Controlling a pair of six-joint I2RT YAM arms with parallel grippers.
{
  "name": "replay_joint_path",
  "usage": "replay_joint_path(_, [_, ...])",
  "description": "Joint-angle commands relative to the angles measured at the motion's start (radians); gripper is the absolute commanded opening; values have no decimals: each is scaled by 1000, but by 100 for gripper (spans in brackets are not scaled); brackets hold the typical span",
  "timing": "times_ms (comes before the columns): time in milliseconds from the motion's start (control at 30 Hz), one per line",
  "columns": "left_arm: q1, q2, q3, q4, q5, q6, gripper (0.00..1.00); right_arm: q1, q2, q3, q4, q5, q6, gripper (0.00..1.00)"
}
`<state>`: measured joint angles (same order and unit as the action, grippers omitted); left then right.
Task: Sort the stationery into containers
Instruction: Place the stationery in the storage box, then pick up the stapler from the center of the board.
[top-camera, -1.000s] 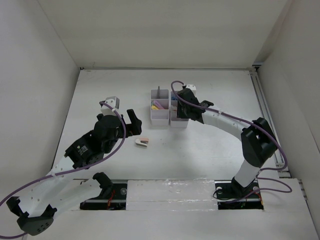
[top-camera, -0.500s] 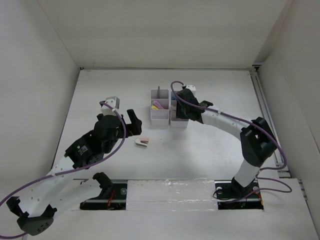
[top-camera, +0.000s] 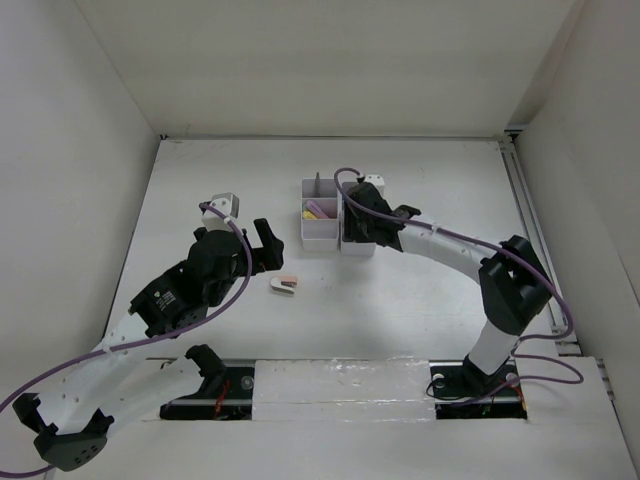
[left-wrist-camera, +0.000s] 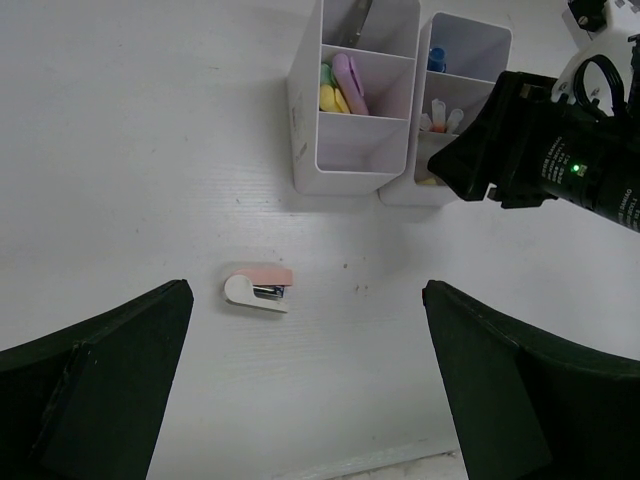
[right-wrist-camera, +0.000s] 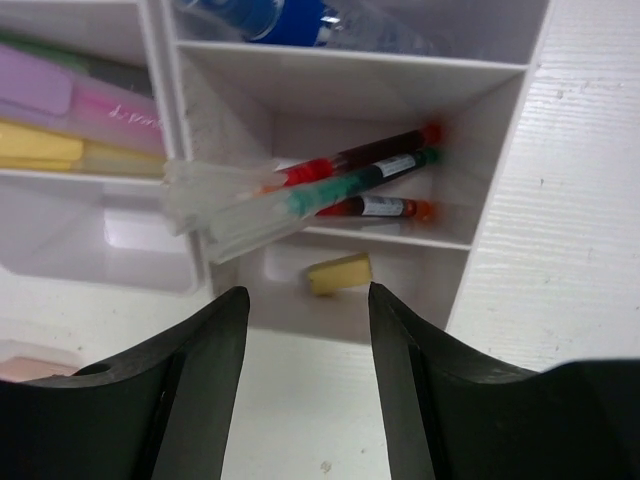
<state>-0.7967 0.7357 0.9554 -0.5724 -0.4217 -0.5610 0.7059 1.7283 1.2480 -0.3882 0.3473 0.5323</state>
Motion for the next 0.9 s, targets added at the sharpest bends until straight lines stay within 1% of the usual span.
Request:
replay_joint_path(0, [1, -12, -9, 29, 0, 12, 100, 55, -88, 18, -1, 30, 9, 57])
replay_joint_path(67, [1, -21, -9, 29, -9, 12, 100, 84, -116, 18, -1, 30, -12, 57])
replay_joint_path(133, [1, -21, -9, 19, -23, 0, 100, 142, -159, 7, 23, 21, -46, 57])
replay_joint_path(167, [1, -21, -9, 10, -43, -11, 100, 162, -170, -7, 53, 10, -96, 57])
replay_joint_path(200, [1, -21, 0, 9, -55, -20, 100, 202, -180, -16, 69, -25, -124, 57])
replay_joint_path(267, [1, -21, 9, -23, -106, -54, 100, 236, -190, -32, 101, -76, -178, 57])
replay_joint_path(300, [1, -31, 9, -32, -124, -66, 100, 251, -190, -45, 135, -124, -204, 58])
replay_joint_path(367, [1, -42, 9, -50, -153, -100, 100, 293, -142, -45, 150, -149, -239, 59])
replay_joint_path(400, [1, -42, 19, -63, -178, -109, 100, 306, -124, -45, 163, -165, -282, 59])
replay_joint_path(467, [1, -76, 19, -63, -187, -122, 100, 343, -81, -35, 172, -206, -320, 59])
replay_joint_path(500, [1, -85, 19, -63, -187, -122, 100, 357, -44, -24, 172, -218, -366, 64])
replay_joint_path(533, [1, -103, 19, -63, -187, -122, 100, 371, -26, -24, 182, -231, -388, 81])
replay_joint_path(567, [1, -104, 8, -52, -187, -122, 100, 389, -9, -12, 196, -247, -403, 84])
replay_joint_path(600, [1, -116, 8, -52, -177, -111, 100, 389, 25, 11, 196, -258, -420, 99])
replay_joint_path(800, [1, -98, -1, -40, -158, -91, 100, 399, 123, 94, 187, -292, -503, 100])
replay_joint_path(867, [1, -88, -1, -40, -149, -91, 100, 399, 163, 129, 151, -303, -554, 100])
